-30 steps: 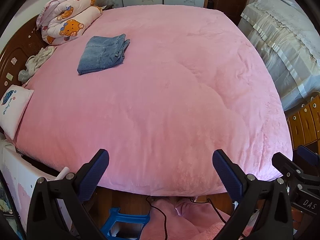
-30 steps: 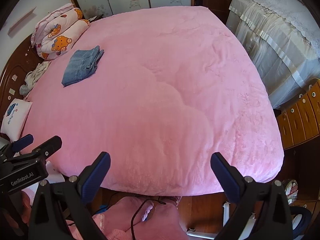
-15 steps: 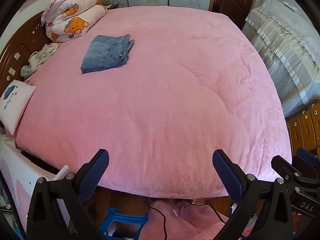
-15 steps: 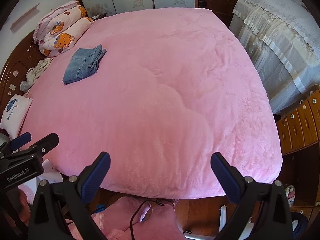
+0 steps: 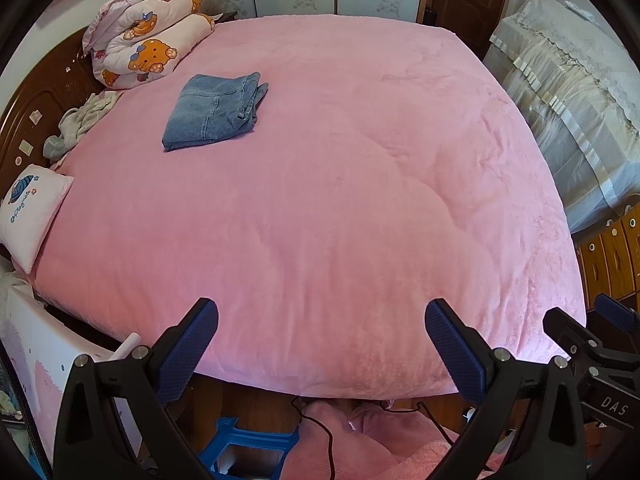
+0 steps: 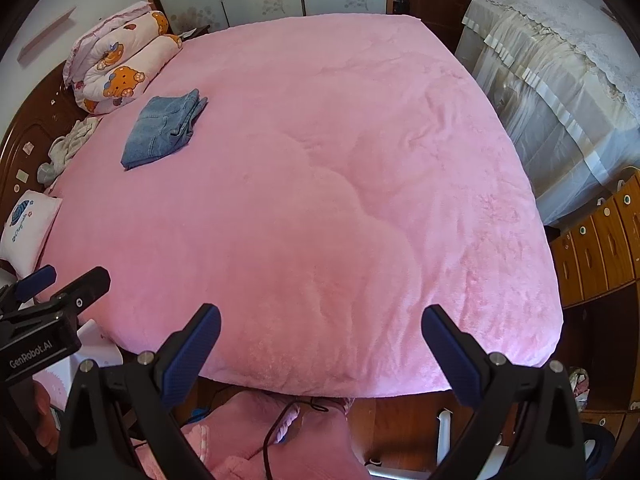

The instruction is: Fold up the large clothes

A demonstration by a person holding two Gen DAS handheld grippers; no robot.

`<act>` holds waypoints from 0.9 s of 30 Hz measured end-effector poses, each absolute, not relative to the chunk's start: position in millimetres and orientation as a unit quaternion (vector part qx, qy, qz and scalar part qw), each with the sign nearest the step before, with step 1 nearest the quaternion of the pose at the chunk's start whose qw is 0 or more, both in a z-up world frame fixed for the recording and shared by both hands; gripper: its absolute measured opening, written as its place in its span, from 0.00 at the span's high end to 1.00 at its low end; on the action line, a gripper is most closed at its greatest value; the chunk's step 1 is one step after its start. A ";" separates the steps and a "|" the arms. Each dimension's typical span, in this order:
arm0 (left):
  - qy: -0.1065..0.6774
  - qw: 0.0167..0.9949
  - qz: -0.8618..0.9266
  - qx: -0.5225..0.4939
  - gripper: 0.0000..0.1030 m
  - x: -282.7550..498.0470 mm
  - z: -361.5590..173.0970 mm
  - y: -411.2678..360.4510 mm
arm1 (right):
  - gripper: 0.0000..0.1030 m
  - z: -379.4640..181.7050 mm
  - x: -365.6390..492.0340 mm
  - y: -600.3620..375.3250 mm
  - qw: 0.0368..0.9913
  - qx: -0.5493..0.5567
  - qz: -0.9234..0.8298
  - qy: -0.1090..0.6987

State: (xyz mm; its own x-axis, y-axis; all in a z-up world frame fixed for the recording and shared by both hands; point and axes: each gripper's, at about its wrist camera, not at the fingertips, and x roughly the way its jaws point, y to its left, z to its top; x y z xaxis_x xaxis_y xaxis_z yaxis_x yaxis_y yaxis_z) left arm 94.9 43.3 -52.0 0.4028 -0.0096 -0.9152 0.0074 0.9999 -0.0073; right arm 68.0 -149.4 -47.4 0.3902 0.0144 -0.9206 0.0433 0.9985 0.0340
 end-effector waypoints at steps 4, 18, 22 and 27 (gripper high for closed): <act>0.548 0.836 -0.005 0.000 0.01 96.5 -52.7 39.6 | 0.02 -49.1 67.0 -151.1 0.831 0.030 -0.011 0.555; 0.538 0.843 -0.016 0.009 0.01 93.6 -49.3 32.1 | 0.02 -51.4 67.5 -153.2 0.828 0.033 -0.012 0.560; 0.532 0.847 -0.016 0.011 0.01 90.8 -46.8 32.1 | 0.02 -51.5 67.3 -152.8 0.828 0.033 -0.013 0.559; 0.529 0.848 -0.020 0.013 0.01 87.8 -45.7 32.7 | 0.02 -51.7 67.4 -152.9 0.828 0.033 -0.013 0.560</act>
